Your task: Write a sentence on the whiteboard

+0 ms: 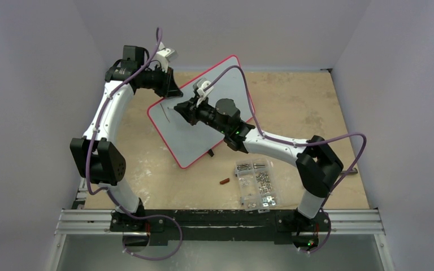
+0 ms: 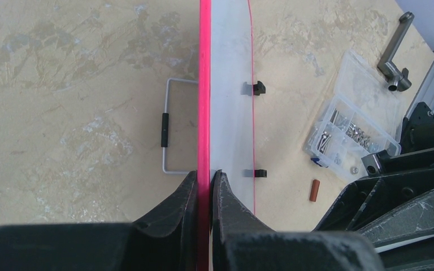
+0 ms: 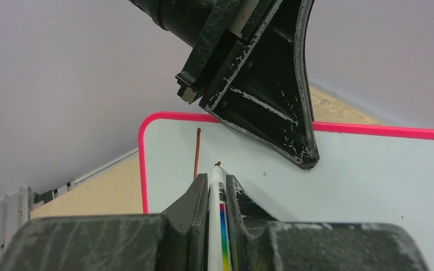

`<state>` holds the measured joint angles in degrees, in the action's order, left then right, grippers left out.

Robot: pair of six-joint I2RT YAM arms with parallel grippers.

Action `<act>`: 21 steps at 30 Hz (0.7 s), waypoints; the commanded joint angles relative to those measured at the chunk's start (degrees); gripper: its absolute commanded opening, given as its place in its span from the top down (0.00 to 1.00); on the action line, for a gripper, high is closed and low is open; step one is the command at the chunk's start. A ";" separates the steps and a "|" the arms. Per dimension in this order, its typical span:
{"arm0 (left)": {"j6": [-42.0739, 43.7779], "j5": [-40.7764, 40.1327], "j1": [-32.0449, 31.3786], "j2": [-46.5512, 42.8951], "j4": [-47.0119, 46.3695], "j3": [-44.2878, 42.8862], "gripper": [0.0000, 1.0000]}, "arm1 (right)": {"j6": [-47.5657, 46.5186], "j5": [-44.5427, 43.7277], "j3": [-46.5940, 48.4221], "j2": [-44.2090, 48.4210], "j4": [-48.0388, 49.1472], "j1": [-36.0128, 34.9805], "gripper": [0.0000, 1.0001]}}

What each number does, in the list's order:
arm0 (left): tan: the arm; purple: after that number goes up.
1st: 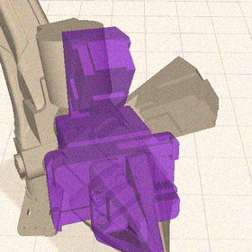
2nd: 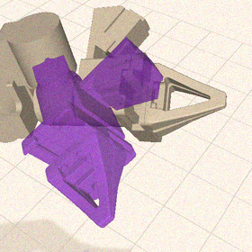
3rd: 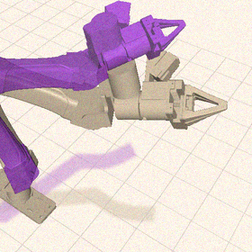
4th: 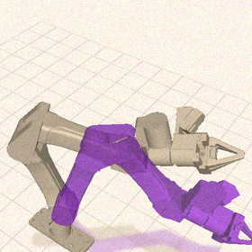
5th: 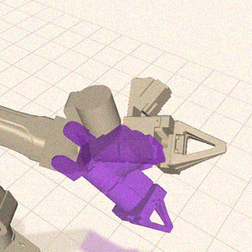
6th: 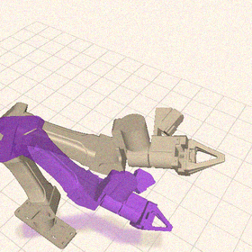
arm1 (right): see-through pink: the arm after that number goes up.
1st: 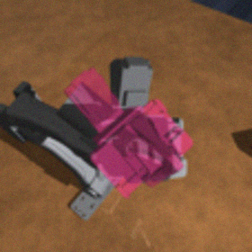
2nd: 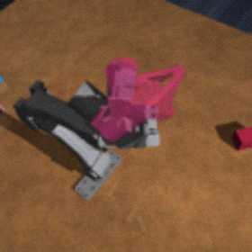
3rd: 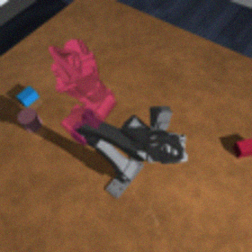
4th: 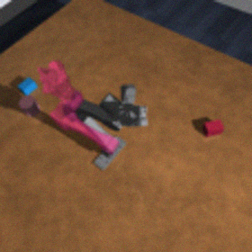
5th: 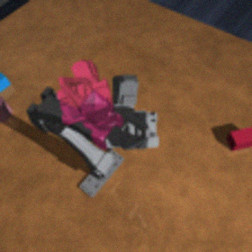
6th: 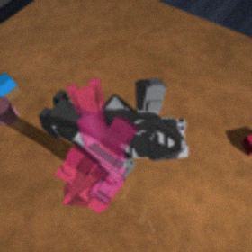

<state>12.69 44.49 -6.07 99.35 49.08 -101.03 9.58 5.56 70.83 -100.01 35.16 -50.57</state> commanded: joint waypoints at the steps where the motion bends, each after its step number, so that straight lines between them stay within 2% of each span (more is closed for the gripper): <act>1: 5.86 -3.97 -1.76 -0.16 4.05 -0.09 1.00 | 0.61 0.67 1.00 -0.80 -0.12 -0.06 1.00; 11: 5.81 -4.10 -1.76 -0.51 3.98 -0.06 1.00 | 2.74 4.68 -0.72 -1.45 0.12 -0.30 1.00; 21: 5.95 -4.41 -1.84 -0.61 4.15 -0.04 1.00 | 2.57 3.61 0.11 -2.21 -1.23 -0.85 1.00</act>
<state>13.02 44.23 -6.11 99.33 49.12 -101.03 12.40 10.24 70.70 -101.36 35.09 -51.29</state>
